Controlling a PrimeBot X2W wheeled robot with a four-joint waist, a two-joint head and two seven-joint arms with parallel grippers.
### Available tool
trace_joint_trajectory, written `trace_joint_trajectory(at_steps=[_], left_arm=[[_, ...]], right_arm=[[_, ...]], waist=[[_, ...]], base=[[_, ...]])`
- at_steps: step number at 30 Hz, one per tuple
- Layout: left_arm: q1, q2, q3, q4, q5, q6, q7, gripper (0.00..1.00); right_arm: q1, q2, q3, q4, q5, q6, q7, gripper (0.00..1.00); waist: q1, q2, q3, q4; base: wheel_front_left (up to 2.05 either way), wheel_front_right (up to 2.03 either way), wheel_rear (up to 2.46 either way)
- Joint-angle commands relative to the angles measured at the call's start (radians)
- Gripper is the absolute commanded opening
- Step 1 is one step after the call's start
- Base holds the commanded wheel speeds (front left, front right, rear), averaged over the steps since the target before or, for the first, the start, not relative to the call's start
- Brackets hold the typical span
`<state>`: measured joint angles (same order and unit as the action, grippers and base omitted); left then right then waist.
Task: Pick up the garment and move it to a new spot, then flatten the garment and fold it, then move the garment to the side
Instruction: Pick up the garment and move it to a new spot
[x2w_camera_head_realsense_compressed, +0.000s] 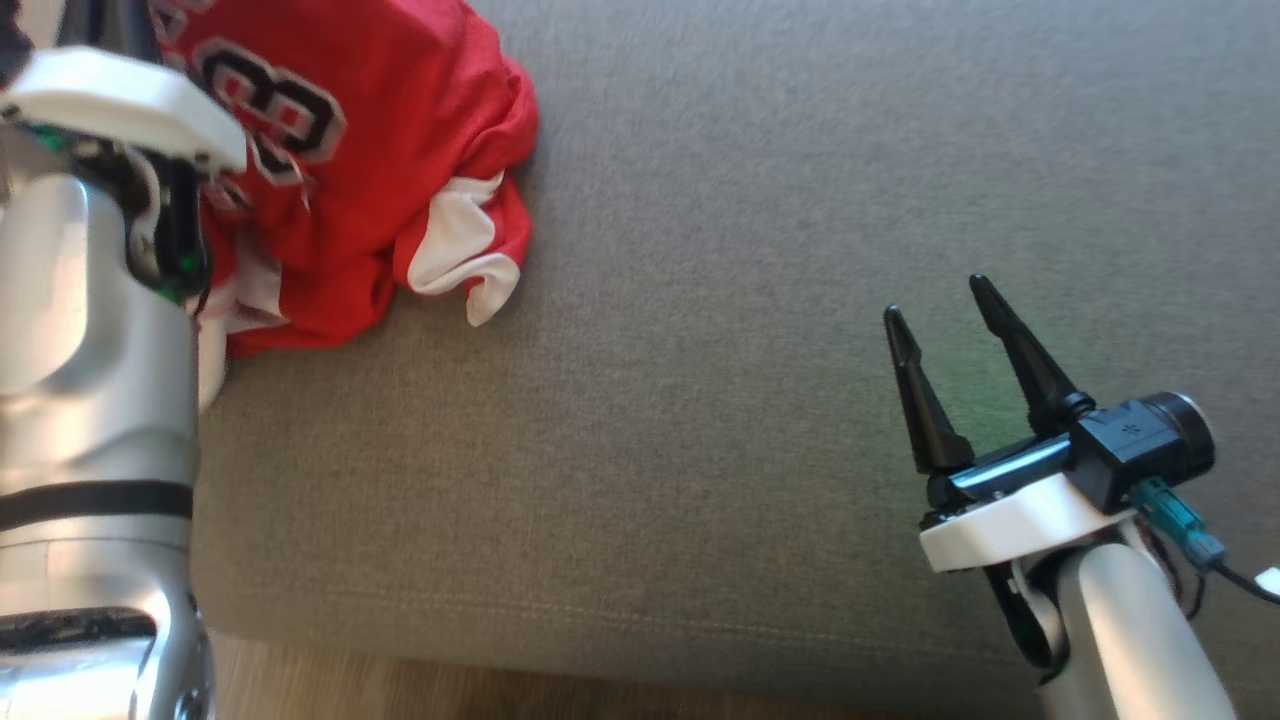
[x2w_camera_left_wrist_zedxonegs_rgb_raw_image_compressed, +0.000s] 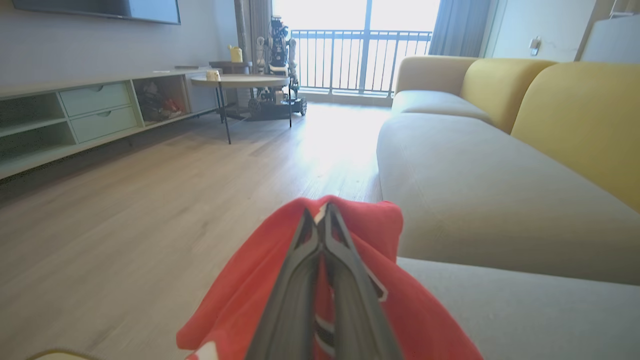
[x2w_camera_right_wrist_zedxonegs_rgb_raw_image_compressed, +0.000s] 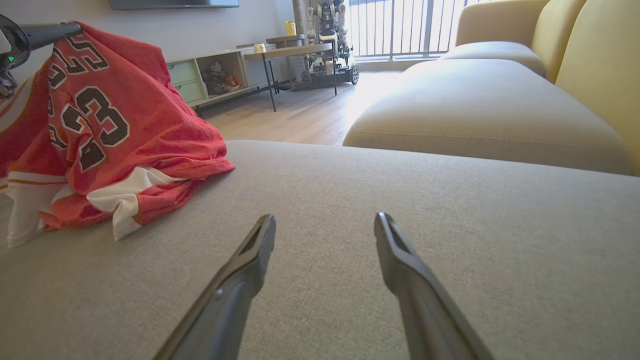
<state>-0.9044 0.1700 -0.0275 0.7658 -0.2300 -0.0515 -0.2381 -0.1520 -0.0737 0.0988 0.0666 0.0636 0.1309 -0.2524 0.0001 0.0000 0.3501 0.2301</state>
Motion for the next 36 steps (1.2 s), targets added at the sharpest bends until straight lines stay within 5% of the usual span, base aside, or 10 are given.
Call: trace_joint_trajectory(at_steps=[1,9,20,30,36], left_arm=[[-0.033,0.038,0.015,-0.068,0.006,0.003,-0.011,0.0],[-0.007,0.035,-0.026,-0.395,0.028,0.013,0.043,0.0],[0.035,-0.007,-0.121,-0.735,0.042,0.026,0.234,0.0],[0.071,-0.074,-0.203,-0.66,0.029,0.046,0.268,0.0],[0.113,-0.108,-0.249,-0.448,-0.039,0.026,0.15,0.0]], right_arm=[[-0.008,0.013,0.028,-0.032,0.01,0.0,-0.009,1.0],[-0.009,0.023,0.077,-0.026,0.094,0.0,-0.009,1.0],[-0.041,0.023,0.131,-0.071,0.218,0.0,-0.009,1.0],[-0.073,0.023,0.145,-0.119,0.304,0.0,-0.009,1.0],[-0.067,0.023,0.117,-0.13,0.331,0.0,-0.009,1.0]], waist=[[-0.0001,0.0,-0.034,-0.02],[-0.0001,0.0,-0.119,-0.151],[-0.0001,0.0,-0.135,-0.46],[-0.0001,0.0,-0.029,-0.714],[-0.0001,0.0,0.009,-0.745]], base=[[0.0,0.0,0.0],[0.0,0.0,0.0],[0.0,0.0,0.0],[0.0,0.0,0.0],[0.0,0.0,0.0]])
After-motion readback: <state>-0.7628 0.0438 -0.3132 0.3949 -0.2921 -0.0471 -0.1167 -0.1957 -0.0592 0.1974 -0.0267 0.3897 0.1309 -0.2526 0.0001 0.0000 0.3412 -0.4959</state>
